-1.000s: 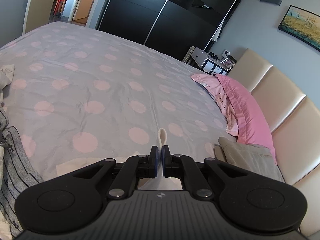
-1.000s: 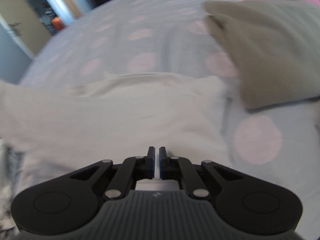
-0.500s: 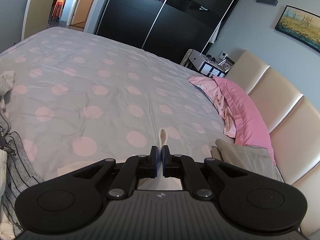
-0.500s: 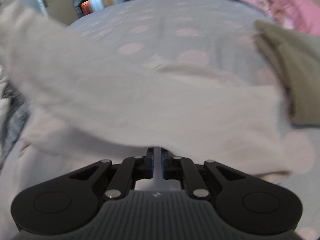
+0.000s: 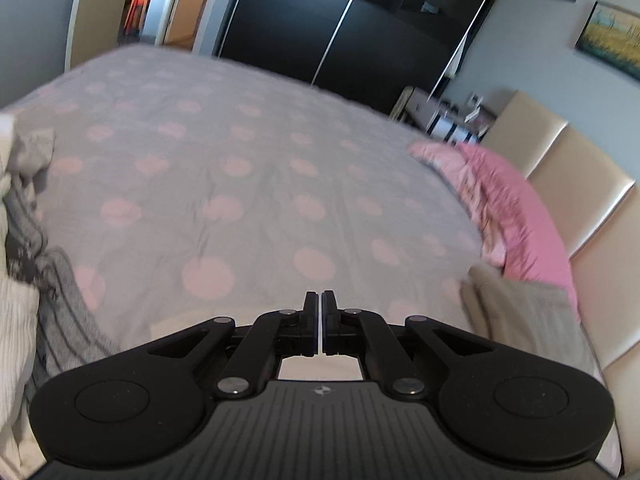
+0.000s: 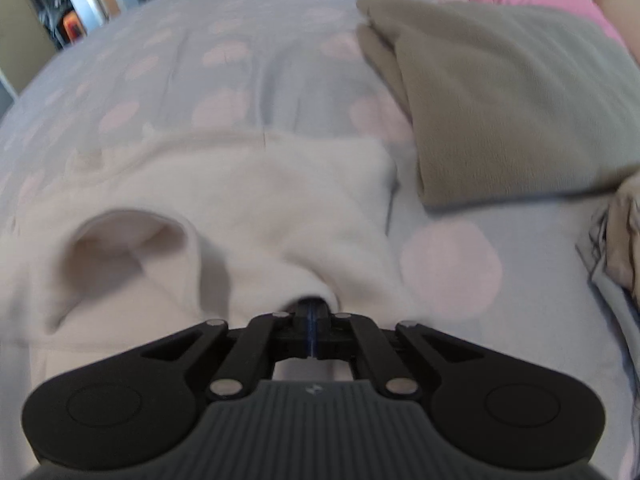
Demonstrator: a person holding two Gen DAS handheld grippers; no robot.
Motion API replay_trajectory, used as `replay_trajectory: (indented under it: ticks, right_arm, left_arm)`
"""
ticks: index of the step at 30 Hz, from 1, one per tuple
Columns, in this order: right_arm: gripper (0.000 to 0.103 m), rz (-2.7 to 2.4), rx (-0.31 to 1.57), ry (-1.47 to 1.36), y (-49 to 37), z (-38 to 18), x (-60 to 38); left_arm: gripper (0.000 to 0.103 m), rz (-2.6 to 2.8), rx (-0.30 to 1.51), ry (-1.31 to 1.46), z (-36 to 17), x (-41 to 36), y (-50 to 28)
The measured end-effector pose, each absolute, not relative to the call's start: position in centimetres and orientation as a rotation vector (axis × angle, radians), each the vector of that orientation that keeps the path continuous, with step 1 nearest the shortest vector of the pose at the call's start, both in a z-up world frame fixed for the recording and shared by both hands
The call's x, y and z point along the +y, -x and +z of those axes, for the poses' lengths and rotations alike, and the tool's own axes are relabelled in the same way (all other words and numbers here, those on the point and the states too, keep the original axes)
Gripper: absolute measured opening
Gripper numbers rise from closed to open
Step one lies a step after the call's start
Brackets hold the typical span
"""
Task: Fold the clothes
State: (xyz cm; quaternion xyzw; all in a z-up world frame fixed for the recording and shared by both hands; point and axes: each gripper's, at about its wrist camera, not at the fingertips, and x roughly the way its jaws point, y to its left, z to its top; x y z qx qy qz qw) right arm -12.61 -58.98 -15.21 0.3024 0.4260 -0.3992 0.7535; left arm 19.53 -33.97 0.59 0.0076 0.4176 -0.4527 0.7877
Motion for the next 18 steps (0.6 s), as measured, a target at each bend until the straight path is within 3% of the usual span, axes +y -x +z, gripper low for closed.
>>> replay_trajectory:
  ticks: [9, 13, 18]
  right_arm:
    - [0.005, -0.811, 0.988, -0.632, 14.5, -15.2, -57.6]
    - [0.006, -0.794, 0.988, -0.656, 15.2, -14.2, -57.3]
    - [0.014, -0.781, 0.958, -0.677, 15.7, -13.3, -57.3]
  left_arm:
    - [0.009, -0.910, 1.155, -0.001, -9.1, -34.1, -19.4]
    - [0.018, -0.916, 1.204, -0.002, -11.7, -35.8, -18.1]
    - [0.019, -0.898, 1.239, -0.039, -14.2, -38.3, -16.4]
